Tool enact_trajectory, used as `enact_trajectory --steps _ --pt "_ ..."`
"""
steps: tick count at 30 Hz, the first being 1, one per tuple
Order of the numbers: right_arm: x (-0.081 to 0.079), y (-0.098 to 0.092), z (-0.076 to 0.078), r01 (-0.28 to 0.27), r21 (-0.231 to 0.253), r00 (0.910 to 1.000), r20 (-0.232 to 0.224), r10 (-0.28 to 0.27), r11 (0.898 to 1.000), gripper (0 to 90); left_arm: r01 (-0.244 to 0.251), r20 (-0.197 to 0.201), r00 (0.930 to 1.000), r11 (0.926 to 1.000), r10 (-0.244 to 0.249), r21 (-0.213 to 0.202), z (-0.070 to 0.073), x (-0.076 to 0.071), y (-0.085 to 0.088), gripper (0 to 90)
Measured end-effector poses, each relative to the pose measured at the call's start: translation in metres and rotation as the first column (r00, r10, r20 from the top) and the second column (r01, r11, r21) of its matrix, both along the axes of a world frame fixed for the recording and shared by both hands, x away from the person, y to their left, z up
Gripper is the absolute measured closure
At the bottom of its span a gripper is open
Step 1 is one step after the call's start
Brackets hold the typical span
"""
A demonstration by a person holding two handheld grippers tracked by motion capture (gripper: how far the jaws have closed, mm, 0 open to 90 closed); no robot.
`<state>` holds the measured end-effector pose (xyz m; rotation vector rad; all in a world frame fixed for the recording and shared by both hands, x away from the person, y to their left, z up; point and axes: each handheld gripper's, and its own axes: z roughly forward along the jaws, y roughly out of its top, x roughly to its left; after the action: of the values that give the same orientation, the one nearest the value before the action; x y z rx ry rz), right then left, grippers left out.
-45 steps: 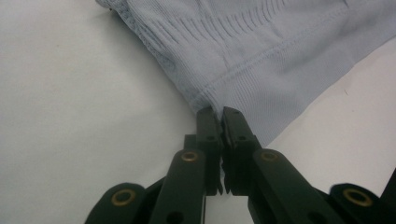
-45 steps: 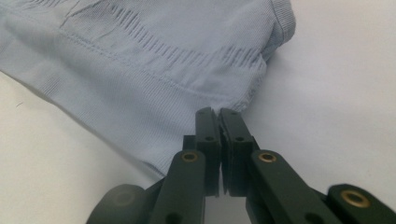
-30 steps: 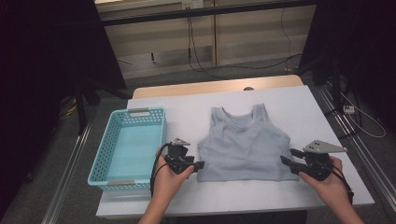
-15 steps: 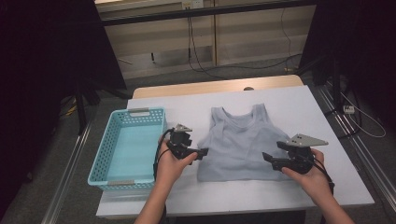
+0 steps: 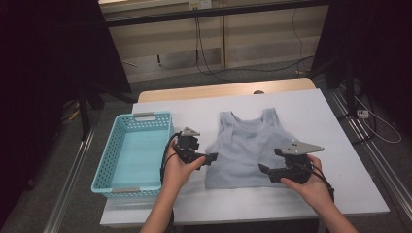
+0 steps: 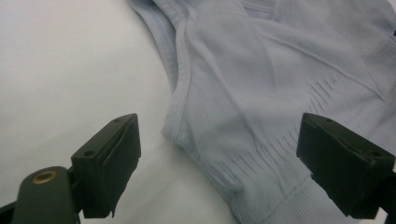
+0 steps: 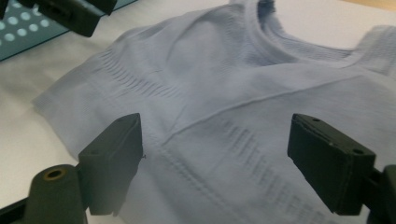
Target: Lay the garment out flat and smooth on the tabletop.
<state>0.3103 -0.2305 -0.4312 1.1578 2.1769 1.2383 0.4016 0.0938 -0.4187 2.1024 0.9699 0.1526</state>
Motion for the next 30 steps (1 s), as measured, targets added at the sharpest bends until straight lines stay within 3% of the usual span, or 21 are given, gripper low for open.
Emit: enact_trajectory --steps 8,19,30 --pt "-0.002 0.016 -0.001 -0.063 -0.015 0.998 0.003 0.063 0.998 16.5 0.001 0.01 1.0 0.9998 -0.001 -0.021 0.002 0.002 0.004 13.3" --pt "-0.003 0.037 -0.002 -0.119 -0.022 0.9928 0.007 0.12 0.993 15.0 -0.006 0.019 0.9998 0.9998 0.006 -0.019 0.002 0.003 0.007 12.6" --pt "-0.002 0.068 -0.001 -0.191 -0.036 0.9813 0.017 0.192 0.981 14.4 -0.012 0.025 0.9996 0.9997 0.012 -0.019 0.003 0.001 0.009 12.6"
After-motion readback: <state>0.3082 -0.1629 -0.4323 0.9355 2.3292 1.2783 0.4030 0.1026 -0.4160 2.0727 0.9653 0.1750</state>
